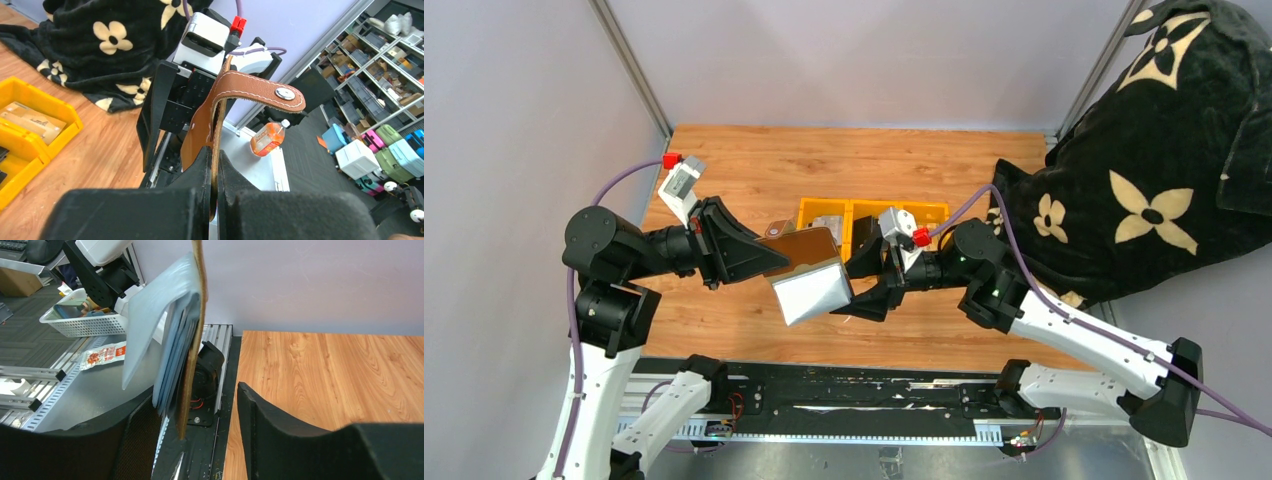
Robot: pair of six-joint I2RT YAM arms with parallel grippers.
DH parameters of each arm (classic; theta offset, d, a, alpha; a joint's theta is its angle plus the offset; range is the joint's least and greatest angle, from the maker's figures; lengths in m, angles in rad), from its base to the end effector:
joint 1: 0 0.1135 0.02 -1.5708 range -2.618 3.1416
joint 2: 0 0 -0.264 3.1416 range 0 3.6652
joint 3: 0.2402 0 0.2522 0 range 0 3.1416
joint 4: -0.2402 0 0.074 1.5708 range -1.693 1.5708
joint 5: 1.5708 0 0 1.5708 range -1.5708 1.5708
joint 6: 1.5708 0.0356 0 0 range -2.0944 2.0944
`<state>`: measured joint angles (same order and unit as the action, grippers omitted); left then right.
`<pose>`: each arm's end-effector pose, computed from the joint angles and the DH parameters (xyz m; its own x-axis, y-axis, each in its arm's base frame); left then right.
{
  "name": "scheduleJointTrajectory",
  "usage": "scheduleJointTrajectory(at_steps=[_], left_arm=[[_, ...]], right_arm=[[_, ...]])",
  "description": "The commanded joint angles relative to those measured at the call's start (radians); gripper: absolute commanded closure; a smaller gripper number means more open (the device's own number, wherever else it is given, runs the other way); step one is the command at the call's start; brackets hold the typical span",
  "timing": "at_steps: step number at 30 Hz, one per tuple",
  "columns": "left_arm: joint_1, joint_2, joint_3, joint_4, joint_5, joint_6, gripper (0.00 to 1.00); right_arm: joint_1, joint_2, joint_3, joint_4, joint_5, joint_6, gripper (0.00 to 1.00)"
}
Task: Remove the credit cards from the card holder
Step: Open the card holder at the center of the board.
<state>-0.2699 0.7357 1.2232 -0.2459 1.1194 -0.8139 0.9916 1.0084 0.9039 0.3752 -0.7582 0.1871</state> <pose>0.0874 -0.0574 0.4798 -0.5384 -0.1801 -0.8232 0.8257 0.0823 -0.5580 0.1028 0.2020 0.3977 -0.0367 0.1907 -0.9810 -0.9806 -0.1960 -0.0014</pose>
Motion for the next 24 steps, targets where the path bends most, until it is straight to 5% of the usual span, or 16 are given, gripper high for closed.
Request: scheduleJointTrajectory(at_steps=[1,6,16,24], left_arm=[[-0.003,-0.003,0.011,0.027,0.018,-0.039,1.0],[-0.003,-0.009,0.004,0.013,0.029,-0.04,1.0],[-0.002,-0.023,-0.007,-0.016,0.044,-0.013,1.0],[-0.003,-0.031,-0.012,-0.063,0.05,0.033,1.0]], right_arm=[[-0.01,0.013,0.025,0.073,0.032,0.005,0.44],[-0.009,0.027,0.062,0.101,0.124,0.012,0.51],[-0.01,0.096,0.167,0.147,0.172,0.093,0.44],[-0.009,0.151,0.237,0.251,0.076,0.249,0.47]])
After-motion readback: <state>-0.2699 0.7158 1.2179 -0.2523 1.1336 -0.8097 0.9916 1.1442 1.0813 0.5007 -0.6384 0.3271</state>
